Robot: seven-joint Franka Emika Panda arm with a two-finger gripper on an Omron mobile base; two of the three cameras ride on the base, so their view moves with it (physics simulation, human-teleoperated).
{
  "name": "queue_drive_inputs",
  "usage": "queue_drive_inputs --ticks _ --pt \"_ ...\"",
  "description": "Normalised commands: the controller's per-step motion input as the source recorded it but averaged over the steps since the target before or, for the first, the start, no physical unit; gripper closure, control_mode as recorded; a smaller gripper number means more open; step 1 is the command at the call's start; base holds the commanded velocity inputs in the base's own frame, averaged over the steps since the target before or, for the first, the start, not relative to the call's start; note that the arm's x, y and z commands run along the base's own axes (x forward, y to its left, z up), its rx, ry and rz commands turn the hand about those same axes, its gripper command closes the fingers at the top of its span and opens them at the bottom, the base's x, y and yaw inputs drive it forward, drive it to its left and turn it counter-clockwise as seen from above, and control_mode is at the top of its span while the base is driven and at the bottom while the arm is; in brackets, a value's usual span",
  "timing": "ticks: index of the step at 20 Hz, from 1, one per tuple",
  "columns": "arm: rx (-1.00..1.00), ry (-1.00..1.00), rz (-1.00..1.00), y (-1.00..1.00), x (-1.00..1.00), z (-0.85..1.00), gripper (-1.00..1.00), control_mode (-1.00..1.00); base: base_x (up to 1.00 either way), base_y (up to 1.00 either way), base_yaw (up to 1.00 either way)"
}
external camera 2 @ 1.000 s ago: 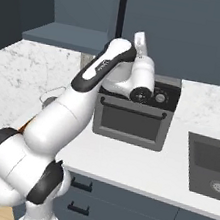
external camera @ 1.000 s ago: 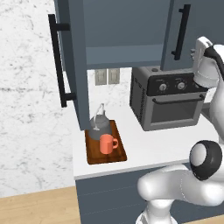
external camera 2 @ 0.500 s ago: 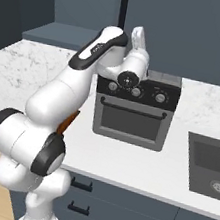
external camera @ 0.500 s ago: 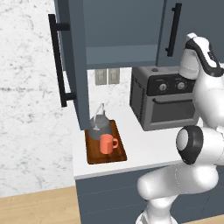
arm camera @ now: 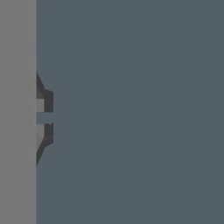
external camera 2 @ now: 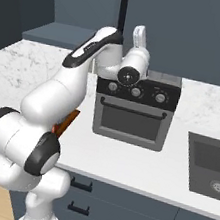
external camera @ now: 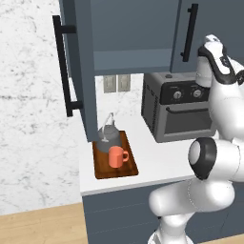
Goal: Pick the kettle from the counter and place it on the tray. Then pick the mug from the cabinet and place it on the tray. Then close the cabinet doors.
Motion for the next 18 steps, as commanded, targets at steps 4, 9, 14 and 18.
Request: queue_drive_inputs --ticks 4,9,14,18 --pt "0.0 0.0 -0.01 0.0 -0.1 0.01 1.0 -1.0 0.0 0.0 0.0" --pt "0.0 0.0 0.0 0.0 -0.67 0.18 1.0 -1.0 0.0 0.0 0.0" --pt "-0.02 0.01 0.0 0.0 -0.91 0.15 1.0 -1.0 0.0 0.0 0.0" --pt "-0.05 0.05 0.0 0.0 -0.98 0.15 1.0 -1.0 0.0 0.0 0.0"
